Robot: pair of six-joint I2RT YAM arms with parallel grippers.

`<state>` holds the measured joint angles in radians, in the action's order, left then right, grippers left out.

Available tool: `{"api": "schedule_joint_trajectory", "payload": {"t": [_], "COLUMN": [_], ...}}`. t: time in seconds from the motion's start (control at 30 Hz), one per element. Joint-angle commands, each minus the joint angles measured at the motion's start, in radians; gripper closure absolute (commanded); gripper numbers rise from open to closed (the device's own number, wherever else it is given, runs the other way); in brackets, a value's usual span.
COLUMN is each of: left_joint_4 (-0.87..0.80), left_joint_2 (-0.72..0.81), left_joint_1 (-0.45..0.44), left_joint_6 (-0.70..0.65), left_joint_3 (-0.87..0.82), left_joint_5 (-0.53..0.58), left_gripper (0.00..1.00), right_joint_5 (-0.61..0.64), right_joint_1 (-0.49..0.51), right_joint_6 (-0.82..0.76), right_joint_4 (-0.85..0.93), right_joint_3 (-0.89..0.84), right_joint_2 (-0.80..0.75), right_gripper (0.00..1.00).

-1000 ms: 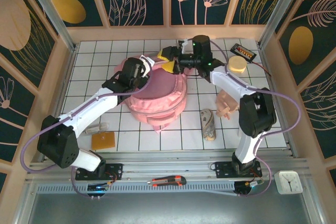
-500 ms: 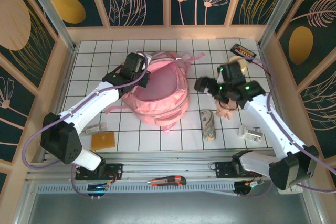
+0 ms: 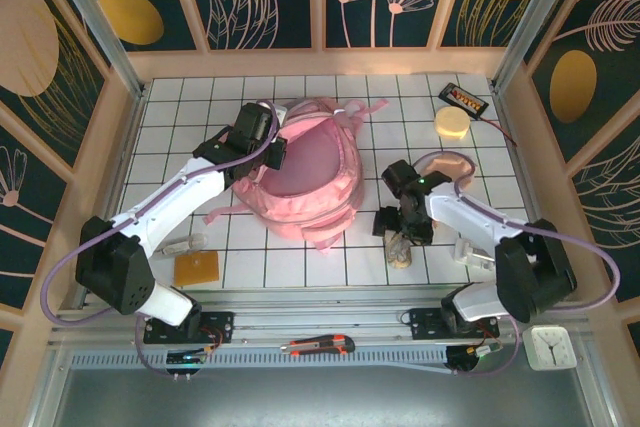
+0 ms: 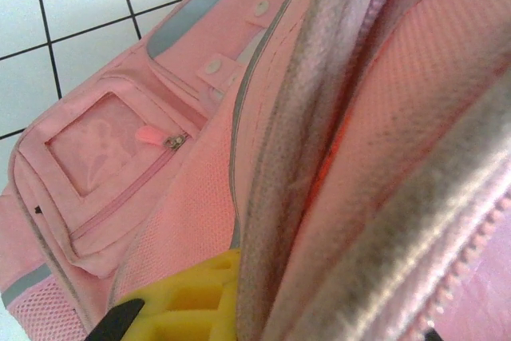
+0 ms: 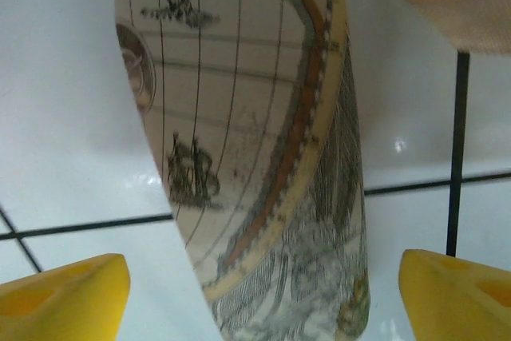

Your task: Pack the student bag

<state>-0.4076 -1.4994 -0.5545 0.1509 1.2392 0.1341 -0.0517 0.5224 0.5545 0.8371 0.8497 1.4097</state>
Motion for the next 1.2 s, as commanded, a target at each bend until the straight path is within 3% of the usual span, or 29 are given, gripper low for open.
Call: {"api": "schedule_joint_trajectory", "payload": {"t": [0.0, 0.17, 0.43, 0.57, 0.77, 0.93, 1.17], "left_joint_4": [0.082, 0.073, 0.080, 0.090, 0.111, 0.137, 0.185], "left_joint_2": [0.050, 0.050, 0.057, 0.064, 0.062, 0.060, 0.061], "left_joint_1": [0.001, 0.002, 0.001, 0.002, 0.001, 0.001, 0.001], "left_joint_6": [0.055, 0.066, 0.100, 0.123, 0.151, 0.188, 0.253], "left_joint_3": [-0.007, -0.006, -0.006, -0.001, 0.018, 0.024, 0.022], "left_joint_5": [-0.042, -0.060, -0.085, -0.104, -0.157, -0.197, -0.225], "left_gripper": [1.00, 1.00, 1.00, 1.00, 1.00, 1.00, 1.00], "right_joint_5": [0.040, 0.029, 0.024, -0.050, -0.334, -0.555, -0.597], "right_joint_1": [-0.018, -0.045, -0.051, -0.074, -0.127, -0.121, -0.085], "right_joint_6": [-0.042, -0.079, -0.094, -0.082, 0.012, 0.223, 0.449], "right_joint_4": [-0.068, -0.111, -0.100, -0.055, -0.090, -0.374, -0.672], "right_joint_3": [0.002, 0.010, 0.037, 0.121, 0.361, 0.420, 0.434], "right_joint_2": [0.057, 0.128, 0.087, 0.012, -0.046, 0.048, 0.241], "right_gripper": [0.16, 0.29, 0.55, 0.56, 0.56, 0.56, 0.57]}}
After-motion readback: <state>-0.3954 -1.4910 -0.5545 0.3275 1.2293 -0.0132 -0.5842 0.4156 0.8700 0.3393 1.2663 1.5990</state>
